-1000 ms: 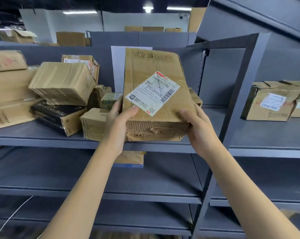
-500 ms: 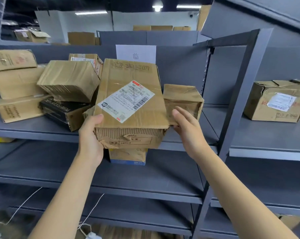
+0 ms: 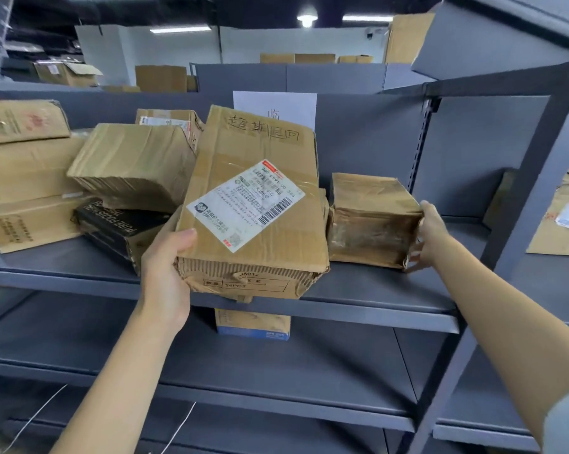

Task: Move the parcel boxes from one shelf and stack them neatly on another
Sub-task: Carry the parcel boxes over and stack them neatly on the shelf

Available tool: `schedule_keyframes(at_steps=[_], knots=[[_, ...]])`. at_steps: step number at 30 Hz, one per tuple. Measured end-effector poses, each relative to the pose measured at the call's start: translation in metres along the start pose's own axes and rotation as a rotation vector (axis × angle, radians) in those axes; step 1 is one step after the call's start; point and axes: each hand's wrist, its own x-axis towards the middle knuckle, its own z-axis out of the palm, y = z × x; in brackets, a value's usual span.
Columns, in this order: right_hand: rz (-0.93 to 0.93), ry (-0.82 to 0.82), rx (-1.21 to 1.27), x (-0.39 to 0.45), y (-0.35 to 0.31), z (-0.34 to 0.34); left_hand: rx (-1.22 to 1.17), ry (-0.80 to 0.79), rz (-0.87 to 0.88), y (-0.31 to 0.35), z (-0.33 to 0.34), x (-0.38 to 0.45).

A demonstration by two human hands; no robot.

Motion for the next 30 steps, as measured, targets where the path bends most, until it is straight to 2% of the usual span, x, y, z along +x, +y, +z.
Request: schedule_keyframes(at_steps=[2, 9, 13, 19, 24, 30], knots=[[0.023, -0.037, 0.036, 0.006, 0.004, 0.002, 0.007, 0.014, -0.005, -0.002, 0.003, 0.006], [-0.036, -0.045, -0.116, -0.002, 0.008, 0.021, -0.024, 0.069, -0.017, -0.009, 0.014, 0.015], [-0.003, -0.016, -0.047, 0.027, 0.022, 0.015, -0.046, 0.065, -0.029, -0.013, 0.013, 0.017], [-0.014, -0.044, -0.038, 0.003, 0.012, 0.035, -0.061, 0.058, -0.022, -0.015, 0.012, 0.017], [-0.102, 0.07, 0.045, 0.001, 0.019, 0.037, -0.101, 0.101, -0.052, -0.019, 0.009, 0.016], [-0.213, 0.103, 0.105, -0.01, 0.027, 0.021, -0.138, 0.098, -0.043, -0.022, 0.01, 0.009]])
